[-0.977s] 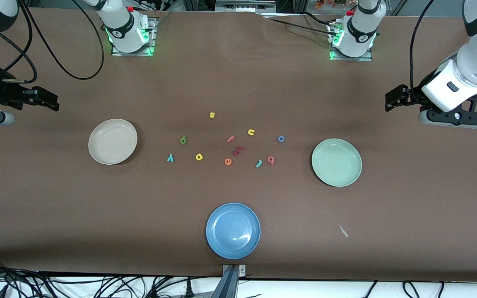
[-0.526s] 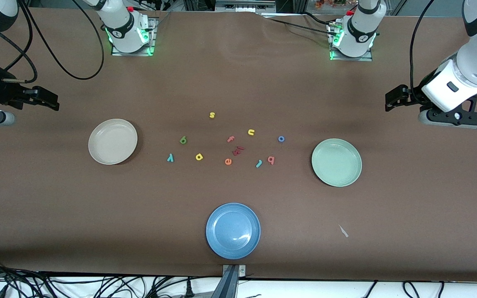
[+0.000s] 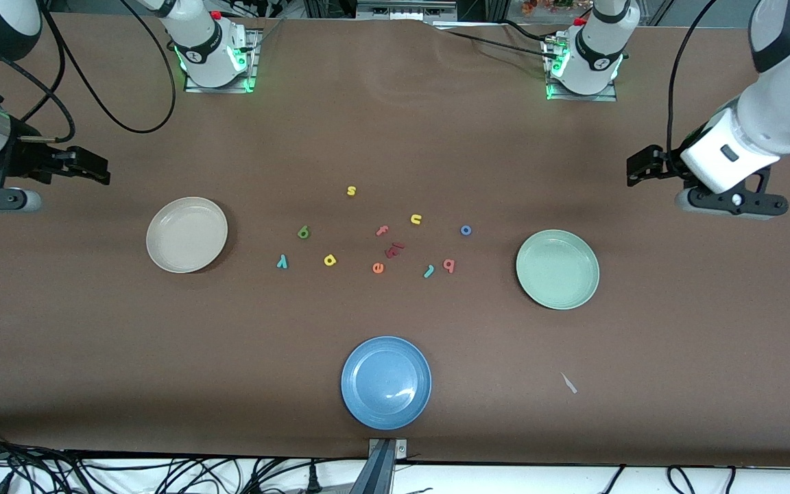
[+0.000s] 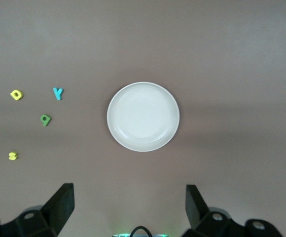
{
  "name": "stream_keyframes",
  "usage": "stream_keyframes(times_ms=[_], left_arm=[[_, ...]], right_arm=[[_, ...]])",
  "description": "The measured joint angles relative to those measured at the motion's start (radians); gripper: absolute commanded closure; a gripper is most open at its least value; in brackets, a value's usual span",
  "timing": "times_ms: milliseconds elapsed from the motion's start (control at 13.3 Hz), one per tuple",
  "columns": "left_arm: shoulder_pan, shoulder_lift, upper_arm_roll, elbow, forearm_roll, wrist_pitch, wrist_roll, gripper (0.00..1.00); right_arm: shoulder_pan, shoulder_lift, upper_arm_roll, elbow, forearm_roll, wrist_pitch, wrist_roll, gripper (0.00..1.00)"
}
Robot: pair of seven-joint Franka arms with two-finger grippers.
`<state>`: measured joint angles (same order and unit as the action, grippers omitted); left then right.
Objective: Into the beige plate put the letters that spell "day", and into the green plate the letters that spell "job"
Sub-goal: 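Reach the right gripper to the cyan Y while the left gripper reaches pink b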
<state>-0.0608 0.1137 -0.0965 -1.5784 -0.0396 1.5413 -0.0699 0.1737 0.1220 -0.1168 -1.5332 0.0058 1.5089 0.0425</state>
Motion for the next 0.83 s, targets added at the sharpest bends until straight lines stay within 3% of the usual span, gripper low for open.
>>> stream_keyframes(times_ms=[376,827], left_arm=[[-0.082,0.062,-0.006,-0.002,-0.001,-0.008,-0.002,0.00],[-0.187,0.144,-0.009,-0.003,-0.005,0.077,-0.123,0.00]], right_arm=[[0.084,0.049,0.007,-0.028,0.021,0.003,0.059,0.00],[0.164,0.081,0.009,-0.189,0.022,0.241,0.146,0.00]])
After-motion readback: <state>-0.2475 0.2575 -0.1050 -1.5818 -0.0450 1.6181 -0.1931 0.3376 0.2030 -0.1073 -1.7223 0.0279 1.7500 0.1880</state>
